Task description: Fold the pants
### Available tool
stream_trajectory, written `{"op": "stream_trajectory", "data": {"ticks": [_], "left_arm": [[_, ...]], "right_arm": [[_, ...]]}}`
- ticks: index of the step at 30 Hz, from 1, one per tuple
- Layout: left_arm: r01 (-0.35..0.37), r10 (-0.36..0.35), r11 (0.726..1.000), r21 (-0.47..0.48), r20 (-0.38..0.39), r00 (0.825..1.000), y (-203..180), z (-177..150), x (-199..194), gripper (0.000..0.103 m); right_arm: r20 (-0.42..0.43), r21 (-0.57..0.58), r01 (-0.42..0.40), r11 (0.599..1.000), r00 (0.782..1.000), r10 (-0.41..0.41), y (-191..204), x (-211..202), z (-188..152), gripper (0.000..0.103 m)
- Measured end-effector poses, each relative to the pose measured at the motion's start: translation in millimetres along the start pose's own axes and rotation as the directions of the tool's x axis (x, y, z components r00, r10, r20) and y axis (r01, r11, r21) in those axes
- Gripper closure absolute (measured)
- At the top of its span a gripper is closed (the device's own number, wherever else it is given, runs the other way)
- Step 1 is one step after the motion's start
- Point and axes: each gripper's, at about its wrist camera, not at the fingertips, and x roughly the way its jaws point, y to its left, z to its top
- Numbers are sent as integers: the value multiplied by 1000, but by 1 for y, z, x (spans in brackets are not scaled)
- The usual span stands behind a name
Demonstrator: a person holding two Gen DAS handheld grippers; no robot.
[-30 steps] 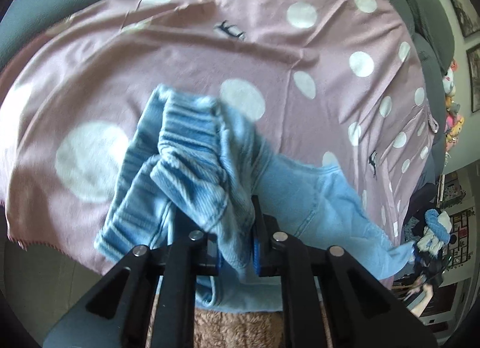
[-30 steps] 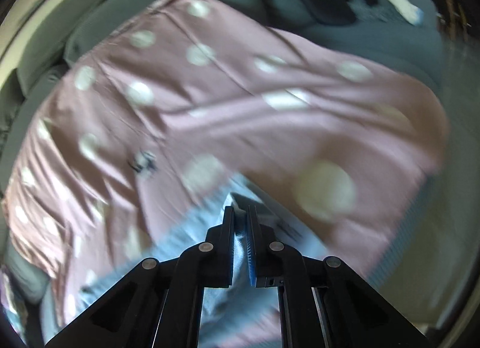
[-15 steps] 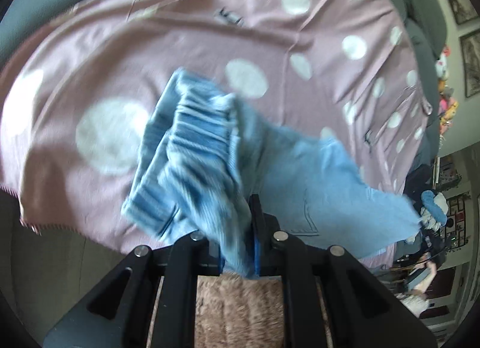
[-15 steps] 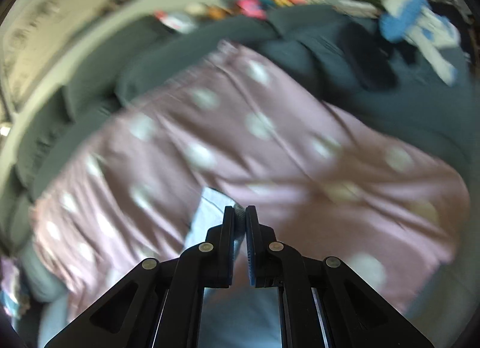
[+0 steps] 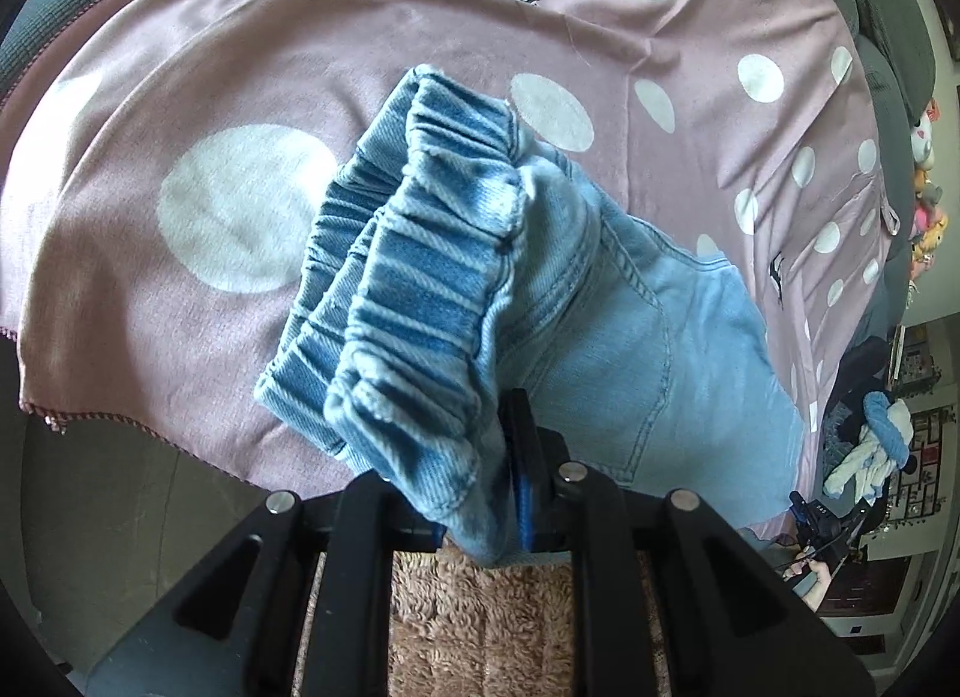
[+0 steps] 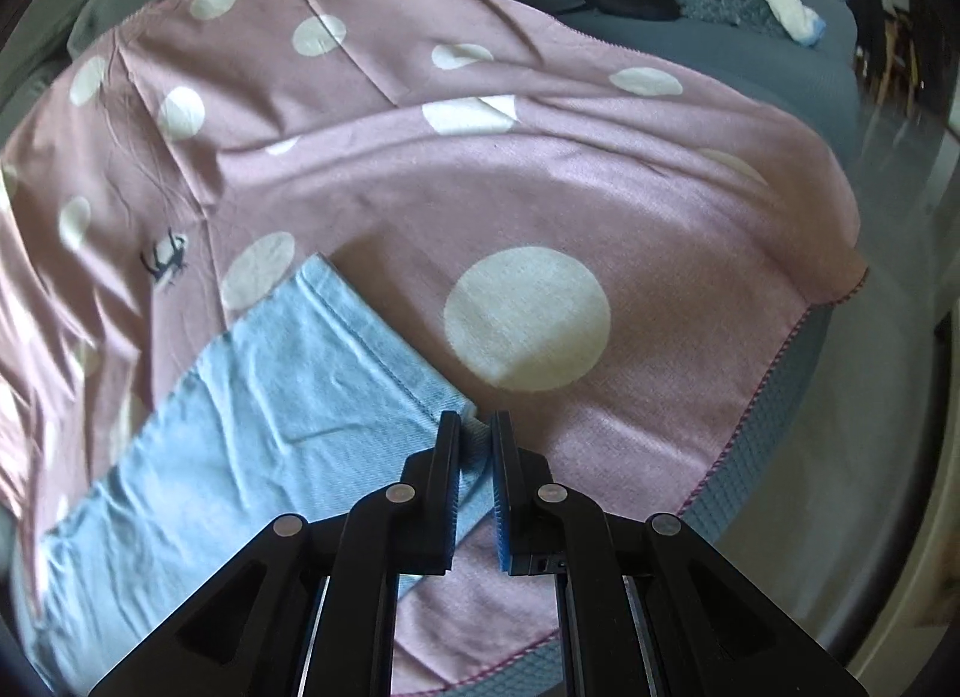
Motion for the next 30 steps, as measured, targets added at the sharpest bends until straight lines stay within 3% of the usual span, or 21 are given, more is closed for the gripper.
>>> {"op": "stream_trajectory", "data": {"ticks": [4,13,26,29,30], "left_arm": [[-52,51,998,38,22,998,-7,-3,-8,86],[-89,87,994,59,35,996,-5,-2,0,85],[-64,63,997,36,32,998,-3,-4,-5,84],[-76,74,996,56,39,997,-7,-5,-19,77],[-86,83,994,66,49,995,-10,-6,-24,67]], "right_arm": [[2,26,-9,1000,1000,9,-4,-5,6,96],[-3,36,-8,999,1000,8,-9,6,-1,96],[1,-82,135,987,991,-136,13,8,1,95],[0,-143,219,965,975,-221,28,1,2,78],[14,-167,226,960,974,-227,34,-4,2,72]]}}
